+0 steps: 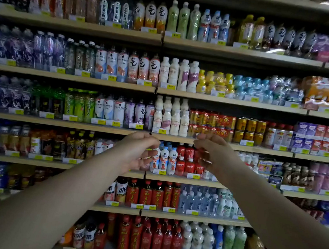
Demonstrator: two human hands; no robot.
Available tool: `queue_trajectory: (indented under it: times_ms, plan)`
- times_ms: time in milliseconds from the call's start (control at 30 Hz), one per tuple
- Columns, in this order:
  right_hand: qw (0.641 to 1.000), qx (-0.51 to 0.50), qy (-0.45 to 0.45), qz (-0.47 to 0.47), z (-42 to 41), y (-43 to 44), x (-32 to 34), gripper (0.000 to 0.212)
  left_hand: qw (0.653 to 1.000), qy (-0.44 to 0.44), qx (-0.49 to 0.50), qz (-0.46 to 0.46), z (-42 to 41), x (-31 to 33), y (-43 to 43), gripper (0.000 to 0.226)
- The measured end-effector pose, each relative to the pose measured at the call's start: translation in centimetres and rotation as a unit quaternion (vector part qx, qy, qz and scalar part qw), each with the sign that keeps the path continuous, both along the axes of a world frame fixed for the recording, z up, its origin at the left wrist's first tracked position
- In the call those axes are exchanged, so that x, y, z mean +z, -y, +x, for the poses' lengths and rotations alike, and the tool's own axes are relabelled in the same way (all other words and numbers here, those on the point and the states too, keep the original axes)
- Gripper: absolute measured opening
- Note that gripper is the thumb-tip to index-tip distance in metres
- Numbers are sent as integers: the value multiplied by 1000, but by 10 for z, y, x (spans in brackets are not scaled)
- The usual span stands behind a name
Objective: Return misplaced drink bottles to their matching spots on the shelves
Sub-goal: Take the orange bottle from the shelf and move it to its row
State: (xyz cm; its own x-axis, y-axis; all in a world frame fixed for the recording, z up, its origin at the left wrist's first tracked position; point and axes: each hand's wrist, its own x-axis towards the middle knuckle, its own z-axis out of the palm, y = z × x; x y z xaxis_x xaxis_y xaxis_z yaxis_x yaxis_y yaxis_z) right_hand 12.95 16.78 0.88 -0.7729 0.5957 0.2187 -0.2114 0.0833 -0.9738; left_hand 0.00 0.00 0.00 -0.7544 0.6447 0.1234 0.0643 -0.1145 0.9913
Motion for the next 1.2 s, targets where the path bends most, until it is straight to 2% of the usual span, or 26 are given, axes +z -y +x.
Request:
queue_trajectory:
  times_ms: [300,500,767,933,1200]
  plan:
    - [1000,-2,8,-2,-110,-26,-9,10,1000,-13,16,10,-103,-8,-20,6]
    - [999,17,28,-42,-220,-13,-32,8,999,25,38,-1,-204,-28,-5,4]
    - [993,36,59,-96,-342,8,-96,9,992,84,93,-31,-322,-104,15,4]
    - [986,30,105,-129,-404,2,-138,9,979,154,130,-44,-381,-153,12,6]
    - [975,47,146,-162,-524,-23,-187,3,961,205,169,-75,-489,-184,3,5]
